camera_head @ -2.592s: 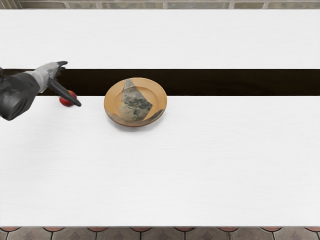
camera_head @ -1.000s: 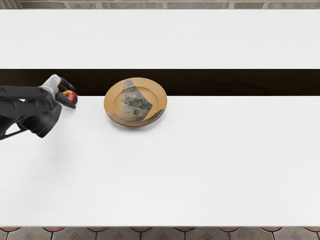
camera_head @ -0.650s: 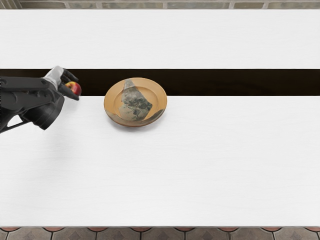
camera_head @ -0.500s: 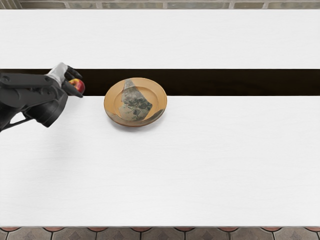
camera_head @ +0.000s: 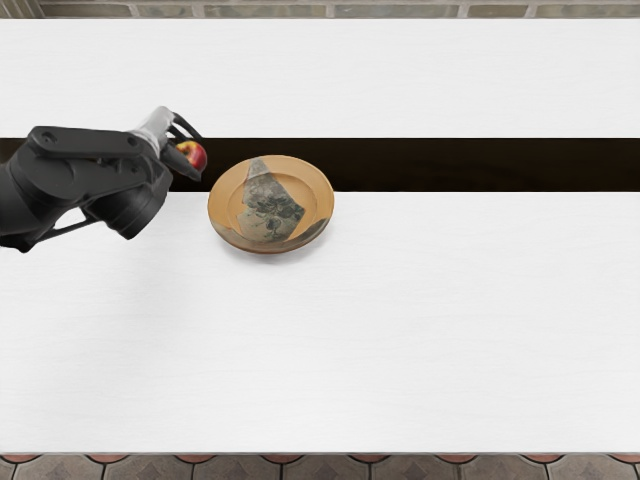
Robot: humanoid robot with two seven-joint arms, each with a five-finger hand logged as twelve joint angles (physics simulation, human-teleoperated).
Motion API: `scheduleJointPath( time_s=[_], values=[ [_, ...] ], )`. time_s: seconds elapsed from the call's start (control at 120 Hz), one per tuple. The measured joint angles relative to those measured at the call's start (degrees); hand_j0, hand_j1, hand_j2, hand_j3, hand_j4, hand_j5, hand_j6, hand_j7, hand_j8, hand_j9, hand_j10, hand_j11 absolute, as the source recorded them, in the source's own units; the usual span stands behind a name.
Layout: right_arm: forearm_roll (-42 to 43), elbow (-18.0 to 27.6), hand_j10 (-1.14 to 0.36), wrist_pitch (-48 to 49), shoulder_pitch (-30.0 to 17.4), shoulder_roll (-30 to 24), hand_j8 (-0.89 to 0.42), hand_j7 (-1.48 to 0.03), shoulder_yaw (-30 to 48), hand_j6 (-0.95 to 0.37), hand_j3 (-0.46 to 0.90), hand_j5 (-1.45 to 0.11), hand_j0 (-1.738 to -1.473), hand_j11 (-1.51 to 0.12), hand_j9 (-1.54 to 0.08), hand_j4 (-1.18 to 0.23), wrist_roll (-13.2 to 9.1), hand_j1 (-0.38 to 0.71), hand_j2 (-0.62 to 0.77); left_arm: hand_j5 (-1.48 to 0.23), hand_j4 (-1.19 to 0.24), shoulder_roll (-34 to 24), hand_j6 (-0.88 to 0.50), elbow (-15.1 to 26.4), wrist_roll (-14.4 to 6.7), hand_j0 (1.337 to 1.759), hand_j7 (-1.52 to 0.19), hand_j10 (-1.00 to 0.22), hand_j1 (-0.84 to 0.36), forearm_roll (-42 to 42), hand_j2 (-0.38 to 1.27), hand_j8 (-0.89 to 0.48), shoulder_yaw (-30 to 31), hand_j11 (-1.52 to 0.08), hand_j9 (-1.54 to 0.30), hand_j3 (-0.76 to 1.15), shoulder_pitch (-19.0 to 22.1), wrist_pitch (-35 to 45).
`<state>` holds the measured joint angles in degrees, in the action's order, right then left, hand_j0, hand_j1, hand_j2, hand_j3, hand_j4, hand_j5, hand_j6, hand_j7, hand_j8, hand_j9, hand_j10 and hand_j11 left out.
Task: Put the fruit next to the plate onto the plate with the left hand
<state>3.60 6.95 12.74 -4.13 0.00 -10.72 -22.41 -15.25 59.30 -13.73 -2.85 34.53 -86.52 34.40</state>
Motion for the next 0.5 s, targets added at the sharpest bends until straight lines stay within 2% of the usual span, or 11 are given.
scheduleJointPath(
  time_s=[0.5],
  values=[
    [0.00, 0.02, 0.00, 0.00, 0.00, 0.00, 0.00, 0.00, 0.00, 0.00, 0.00, 0.00, -1.658, 0.00, 0.00, 0.00, 0.00, -0.35, 0.00, -0.80, -0.58, 6.71, -0.48, -0.04, -0.80, 1.657, -0.79, -0.59, -0.26, 1.16, 0.25, -0.52, 0.00, -0.78, -0.78, 0.00, -1.19, 0.07]
  ],
)
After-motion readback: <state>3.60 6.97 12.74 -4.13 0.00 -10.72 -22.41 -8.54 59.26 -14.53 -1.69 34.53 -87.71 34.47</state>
